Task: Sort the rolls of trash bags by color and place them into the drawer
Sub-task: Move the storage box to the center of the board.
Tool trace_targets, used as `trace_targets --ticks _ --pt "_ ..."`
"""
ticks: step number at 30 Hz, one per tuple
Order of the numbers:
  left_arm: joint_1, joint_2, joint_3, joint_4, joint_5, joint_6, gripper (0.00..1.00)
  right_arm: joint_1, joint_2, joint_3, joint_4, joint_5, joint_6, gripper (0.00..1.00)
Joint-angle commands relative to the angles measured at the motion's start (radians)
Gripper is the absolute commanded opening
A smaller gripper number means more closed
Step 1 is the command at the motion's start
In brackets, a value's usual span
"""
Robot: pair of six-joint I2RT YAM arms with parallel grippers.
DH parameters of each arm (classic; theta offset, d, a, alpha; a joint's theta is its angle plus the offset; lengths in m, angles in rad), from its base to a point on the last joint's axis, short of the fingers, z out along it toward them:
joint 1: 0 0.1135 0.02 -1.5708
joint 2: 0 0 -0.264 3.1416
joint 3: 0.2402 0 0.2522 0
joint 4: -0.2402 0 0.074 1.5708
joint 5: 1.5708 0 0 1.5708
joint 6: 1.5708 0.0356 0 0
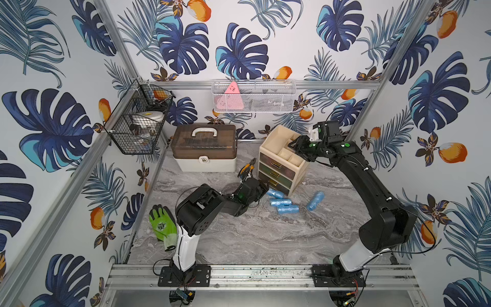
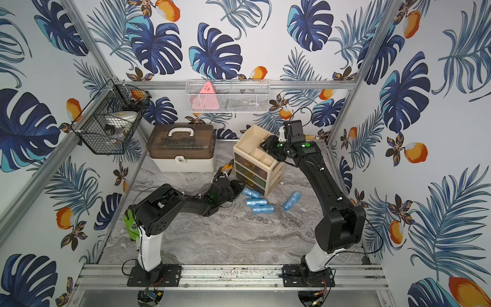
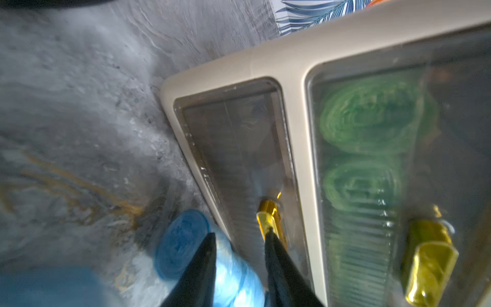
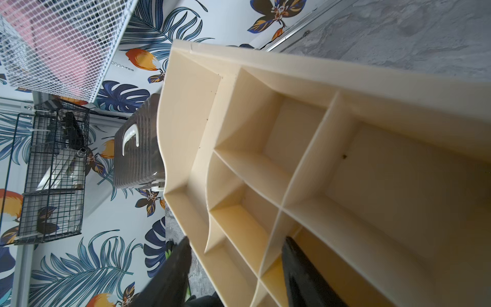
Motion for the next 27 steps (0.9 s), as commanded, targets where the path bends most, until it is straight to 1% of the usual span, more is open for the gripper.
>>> trace_targets --ticks 1,4,13,16,22,27 --pt "0.013 0.006 -0.015 0.091 -0.011 -0.029 0.36 0.014 0.000 -0.007 -0.008 -0.041 0.020 0.57" --pt "0.019 0.013 -0.016 0.132 -0.005 -0.035 0.37 0.015 0.005 -0.007 -0.006 -0.048 0.020 0.57" --pt "0.024 0.054 0.018 0.159 0.003 -0.053 0.36 0.015 0.022 -0.015 0.005 -0.073 0.026 0.57" --pt "0.023 0.042 0.017 0.112 -0.006 -0.040 0.36 0.015 0.025 -0.014 0.008 -0.080 0.020 0.57" --pt "0.024 0.043 0.023 0.090 -0.004 -0.011 0.40 0.014 0.032 -0.009 0.004 -0.087 0.013 0.57" --pt "0.025 -0.035 -0.004 -0.036 -0.047 0.063 0.43 0.014 0.032 -0.012 0.004 -0.090 0.010 0.57"
